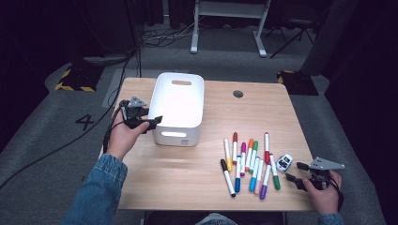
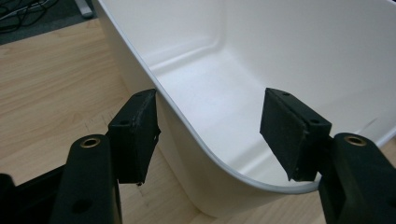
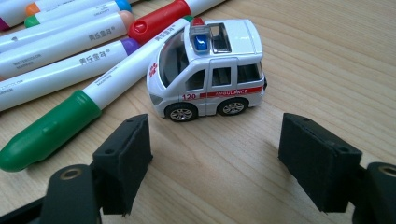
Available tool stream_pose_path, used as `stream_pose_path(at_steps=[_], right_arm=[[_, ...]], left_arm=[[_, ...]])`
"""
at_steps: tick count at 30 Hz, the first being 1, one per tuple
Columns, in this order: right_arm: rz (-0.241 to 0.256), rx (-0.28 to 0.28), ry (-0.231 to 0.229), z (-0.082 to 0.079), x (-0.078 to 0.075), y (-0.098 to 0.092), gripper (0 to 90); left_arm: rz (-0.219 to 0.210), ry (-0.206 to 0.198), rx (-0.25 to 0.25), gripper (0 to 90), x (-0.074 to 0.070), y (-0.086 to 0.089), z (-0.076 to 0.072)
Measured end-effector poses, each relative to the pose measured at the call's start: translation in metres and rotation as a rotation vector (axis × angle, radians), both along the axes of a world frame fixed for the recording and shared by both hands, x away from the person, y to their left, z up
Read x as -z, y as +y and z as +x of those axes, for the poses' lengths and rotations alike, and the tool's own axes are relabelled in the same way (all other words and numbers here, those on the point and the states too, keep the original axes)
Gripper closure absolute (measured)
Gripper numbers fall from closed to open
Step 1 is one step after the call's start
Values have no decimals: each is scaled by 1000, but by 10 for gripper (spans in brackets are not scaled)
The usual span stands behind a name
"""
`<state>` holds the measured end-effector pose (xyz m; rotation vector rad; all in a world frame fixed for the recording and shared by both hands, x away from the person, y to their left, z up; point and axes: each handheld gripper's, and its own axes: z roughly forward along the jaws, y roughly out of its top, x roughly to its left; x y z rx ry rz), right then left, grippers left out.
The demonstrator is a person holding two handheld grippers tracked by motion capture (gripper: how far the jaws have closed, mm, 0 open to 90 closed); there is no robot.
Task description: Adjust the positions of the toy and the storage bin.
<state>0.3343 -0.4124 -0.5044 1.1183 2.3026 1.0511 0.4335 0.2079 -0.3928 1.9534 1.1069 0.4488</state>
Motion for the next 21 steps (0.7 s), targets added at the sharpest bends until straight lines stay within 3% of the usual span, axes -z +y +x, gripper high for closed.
stream_pose_path(at_steps=[2,4,12,21], right_arm=[[0,0,0,0,0,0,253],[0,0,0,0,0,0,253],[0,0,0,0,0,0,253],[0,1,0,0,0,0,253]], left_arm=[[10,-9,10,368,0,-4,-13],[53,-7,43,352,-2,-5,-21],[41,-6,79,331,-1,-15,-55],[42,-11,102,323,-1,-26,-79]])
